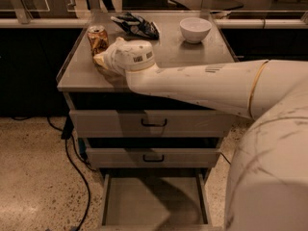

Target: Place orange can into bottom drawer

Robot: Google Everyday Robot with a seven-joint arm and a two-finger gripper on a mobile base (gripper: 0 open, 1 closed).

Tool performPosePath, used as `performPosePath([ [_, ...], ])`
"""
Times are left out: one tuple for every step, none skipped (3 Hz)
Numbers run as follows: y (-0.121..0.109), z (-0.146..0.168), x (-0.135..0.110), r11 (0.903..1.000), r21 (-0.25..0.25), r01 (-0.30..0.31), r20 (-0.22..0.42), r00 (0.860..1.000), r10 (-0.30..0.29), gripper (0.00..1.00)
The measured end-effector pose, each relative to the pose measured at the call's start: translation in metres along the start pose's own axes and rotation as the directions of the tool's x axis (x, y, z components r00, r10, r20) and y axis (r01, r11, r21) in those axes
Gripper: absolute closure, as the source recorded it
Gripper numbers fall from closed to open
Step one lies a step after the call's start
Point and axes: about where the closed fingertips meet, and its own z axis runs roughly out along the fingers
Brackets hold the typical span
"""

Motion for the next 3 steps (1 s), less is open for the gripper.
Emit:
performPosePath([
  [0.0, 0.0, 0.0, 1.0, 0.0, 0.0, 0.0, 1.0, 0.0, 0.63],
  [0.0, 0.0, 0.0, 1.0, 0.0, 0.0, 0.0, 1.0, 0.0, 0.86],
  [-0.013, -0.021, 0.0, 0.999, -0.01, 0.044, 0.003, 0.999, -0.044, 1.0],
])
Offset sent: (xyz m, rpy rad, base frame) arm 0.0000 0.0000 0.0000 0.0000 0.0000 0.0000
